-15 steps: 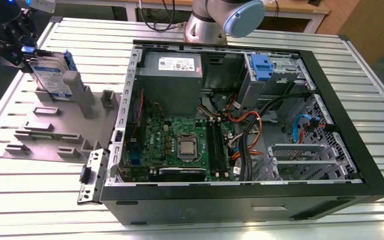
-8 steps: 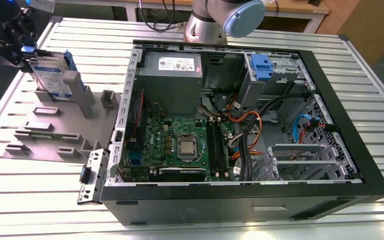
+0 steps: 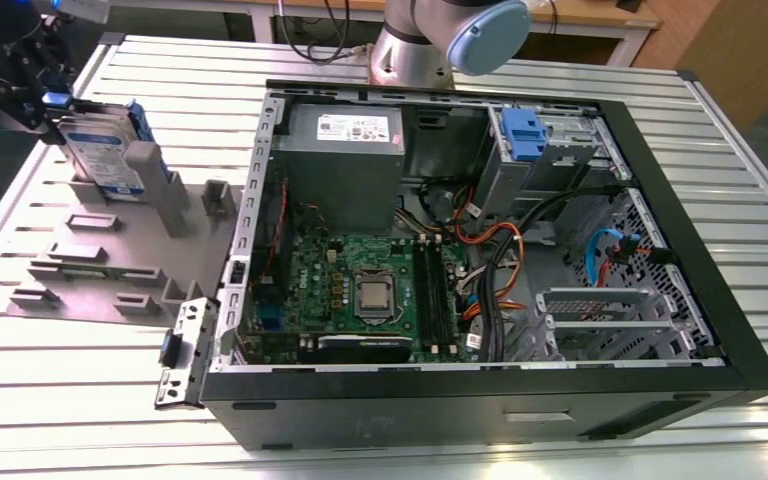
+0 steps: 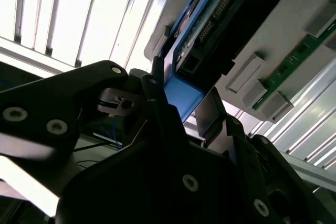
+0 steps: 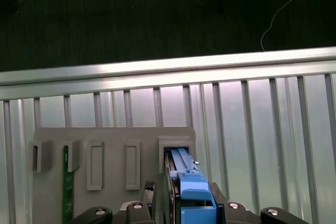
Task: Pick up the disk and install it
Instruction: 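Pick up the disk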
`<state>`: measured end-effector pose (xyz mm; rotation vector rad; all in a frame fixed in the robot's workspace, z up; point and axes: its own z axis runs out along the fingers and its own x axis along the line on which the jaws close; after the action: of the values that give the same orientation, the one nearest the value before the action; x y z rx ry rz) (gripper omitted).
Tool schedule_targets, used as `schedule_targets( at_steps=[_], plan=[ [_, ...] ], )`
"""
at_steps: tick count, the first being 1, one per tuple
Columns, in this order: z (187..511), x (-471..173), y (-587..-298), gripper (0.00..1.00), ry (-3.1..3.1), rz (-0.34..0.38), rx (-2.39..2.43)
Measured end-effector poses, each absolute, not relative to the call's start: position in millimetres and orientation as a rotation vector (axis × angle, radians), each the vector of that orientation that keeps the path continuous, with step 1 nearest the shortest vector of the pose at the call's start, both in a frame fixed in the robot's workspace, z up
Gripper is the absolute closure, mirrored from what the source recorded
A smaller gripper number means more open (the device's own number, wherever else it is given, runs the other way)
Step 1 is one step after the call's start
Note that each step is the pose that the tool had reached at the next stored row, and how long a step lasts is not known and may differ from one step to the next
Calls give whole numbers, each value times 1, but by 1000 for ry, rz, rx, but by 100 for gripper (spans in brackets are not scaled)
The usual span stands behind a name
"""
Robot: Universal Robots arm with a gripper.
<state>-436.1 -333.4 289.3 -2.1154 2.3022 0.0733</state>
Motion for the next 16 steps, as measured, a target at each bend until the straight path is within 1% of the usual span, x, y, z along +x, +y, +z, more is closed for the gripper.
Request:
schedule_targets(
  at_steps=[9,16],
  plan=[
    [289,-436,-333,50,2276,74,-2144],
    [288,-434,-333,50,2373,72,-2034]
  ],
)
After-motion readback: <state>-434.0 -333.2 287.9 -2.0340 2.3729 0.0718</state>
